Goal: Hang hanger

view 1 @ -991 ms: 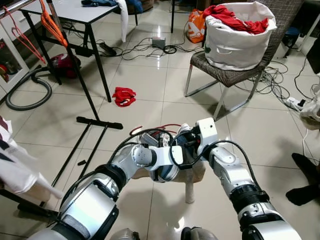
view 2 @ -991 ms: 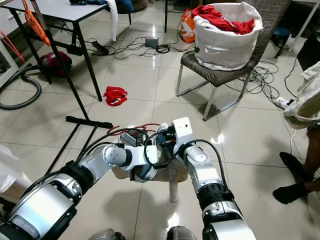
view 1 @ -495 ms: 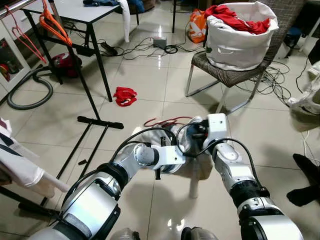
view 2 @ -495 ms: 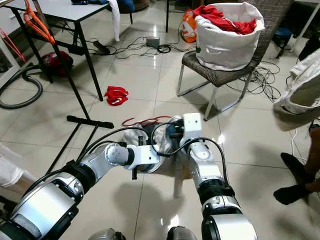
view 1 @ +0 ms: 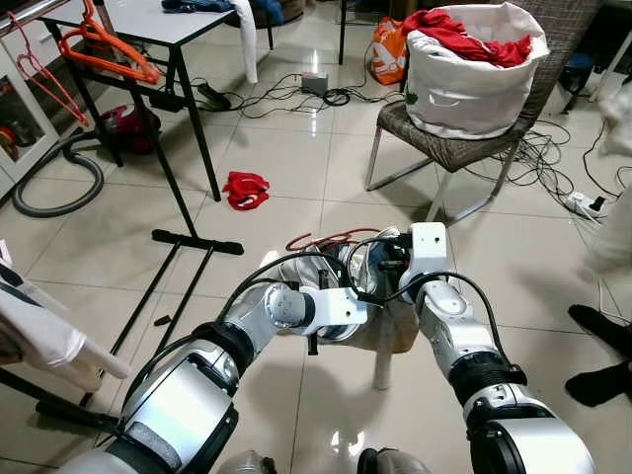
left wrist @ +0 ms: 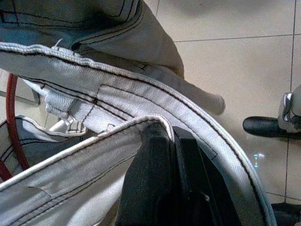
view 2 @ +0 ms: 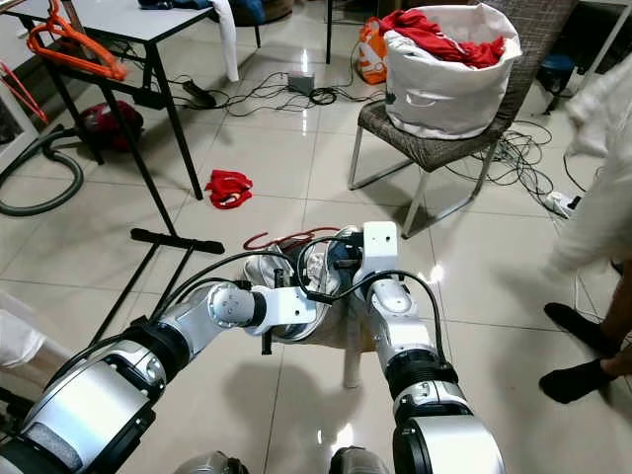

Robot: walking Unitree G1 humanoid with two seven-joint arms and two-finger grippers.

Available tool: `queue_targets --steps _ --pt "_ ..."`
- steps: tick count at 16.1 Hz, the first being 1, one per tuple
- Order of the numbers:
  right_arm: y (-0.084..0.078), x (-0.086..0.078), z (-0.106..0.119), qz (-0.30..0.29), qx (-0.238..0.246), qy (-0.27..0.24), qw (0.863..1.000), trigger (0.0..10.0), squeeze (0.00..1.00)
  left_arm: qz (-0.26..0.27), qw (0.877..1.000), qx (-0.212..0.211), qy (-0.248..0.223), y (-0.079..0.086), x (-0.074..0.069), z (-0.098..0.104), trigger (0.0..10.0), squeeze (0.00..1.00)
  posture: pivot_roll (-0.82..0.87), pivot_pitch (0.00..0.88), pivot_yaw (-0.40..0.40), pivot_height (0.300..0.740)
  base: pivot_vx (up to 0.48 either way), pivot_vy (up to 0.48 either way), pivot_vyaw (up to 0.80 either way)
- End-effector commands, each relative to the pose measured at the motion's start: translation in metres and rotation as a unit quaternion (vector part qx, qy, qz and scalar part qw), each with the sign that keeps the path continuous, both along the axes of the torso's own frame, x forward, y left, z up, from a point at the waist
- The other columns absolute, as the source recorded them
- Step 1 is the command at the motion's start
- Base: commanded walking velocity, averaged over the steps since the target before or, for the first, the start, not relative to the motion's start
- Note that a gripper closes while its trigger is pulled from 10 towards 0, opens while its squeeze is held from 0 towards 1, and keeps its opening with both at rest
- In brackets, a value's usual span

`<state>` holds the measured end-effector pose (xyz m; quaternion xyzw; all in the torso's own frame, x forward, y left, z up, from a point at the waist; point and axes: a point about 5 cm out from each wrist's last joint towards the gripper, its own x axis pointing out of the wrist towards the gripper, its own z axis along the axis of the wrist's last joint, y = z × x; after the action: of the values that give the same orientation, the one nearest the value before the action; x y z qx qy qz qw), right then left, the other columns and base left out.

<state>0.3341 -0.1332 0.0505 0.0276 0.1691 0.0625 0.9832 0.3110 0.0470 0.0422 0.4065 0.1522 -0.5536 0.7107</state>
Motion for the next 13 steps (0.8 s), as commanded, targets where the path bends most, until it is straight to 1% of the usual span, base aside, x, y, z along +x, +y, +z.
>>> queue_targets --steps 1,4,13 --pt "0.004 0.0181 0.0315 -0.012 0.025 -0.071 0.997 10.0 0.15 -0.029 1.0 0.001 0.0 -0.0101 -0.0019 0.003 0.0 0.0 -0.11 0.0 0.033 0.74 0.0 0.0 0.0" --pt "-0.0004 0.0203 0.0325 -0.027 0.03 -0.069 0.997 10.0 0.15 -0.031 1.0 0.002 0.0 -0.0107 -0.0022 0.003 0.0 0.0 -0.11 0.0 0.032 0.74 0.0 0.0 0.0" --pt "0.002 0.0231 0.0348 -0.02 0.034 -0.072 0.997 10.0 0.15 -0.029 1.0 0.009 -0.002 -0.0094 -0.002 0.0019 0.0 0.0 -0.11 0.0 0.024 0.74 0.0 0.0 0.0"
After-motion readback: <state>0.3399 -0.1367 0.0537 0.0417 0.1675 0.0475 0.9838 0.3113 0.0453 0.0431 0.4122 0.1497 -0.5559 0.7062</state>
